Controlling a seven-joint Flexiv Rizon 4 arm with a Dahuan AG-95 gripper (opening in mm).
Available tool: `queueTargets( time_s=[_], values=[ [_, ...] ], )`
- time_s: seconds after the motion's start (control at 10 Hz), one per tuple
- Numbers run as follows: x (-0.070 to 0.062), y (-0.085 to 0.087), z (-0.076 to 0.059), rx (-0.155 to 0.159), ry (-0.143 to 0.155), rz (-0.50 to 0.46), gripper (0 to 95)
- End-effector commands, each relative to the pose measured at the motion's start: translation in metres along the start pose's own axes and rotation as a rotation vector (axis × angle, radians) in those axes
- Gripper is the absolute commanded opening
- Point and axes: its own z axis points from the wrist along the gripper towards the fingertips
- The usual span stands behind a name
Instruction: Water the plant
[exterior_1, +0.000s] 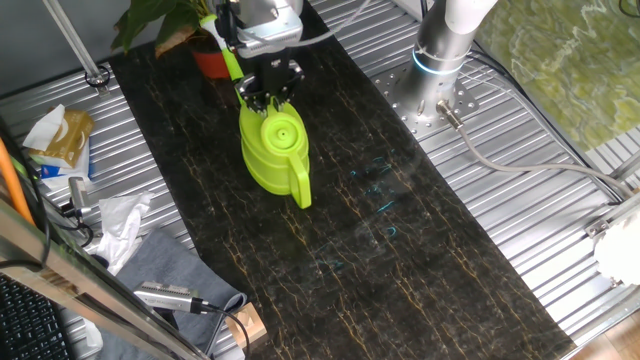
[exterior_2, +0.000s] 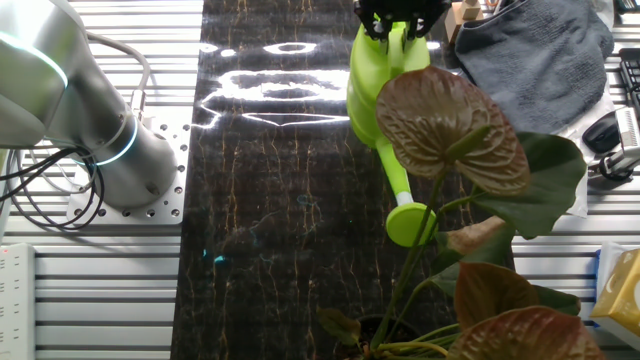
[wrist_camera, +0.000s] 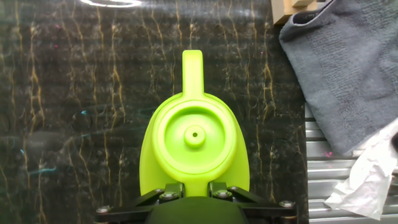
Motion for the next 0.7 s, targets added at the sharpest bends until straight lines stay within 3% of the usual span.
queueTargets(
  time_s=[0.1,0.7],
  values=[
    [0.0022,0.0025,-0.0079,0.007,0.002,-0.005,0.0],
    [0.01,0.0091,-0.0016,0.019,-0.005,-0.031,0.0]
  ],
)
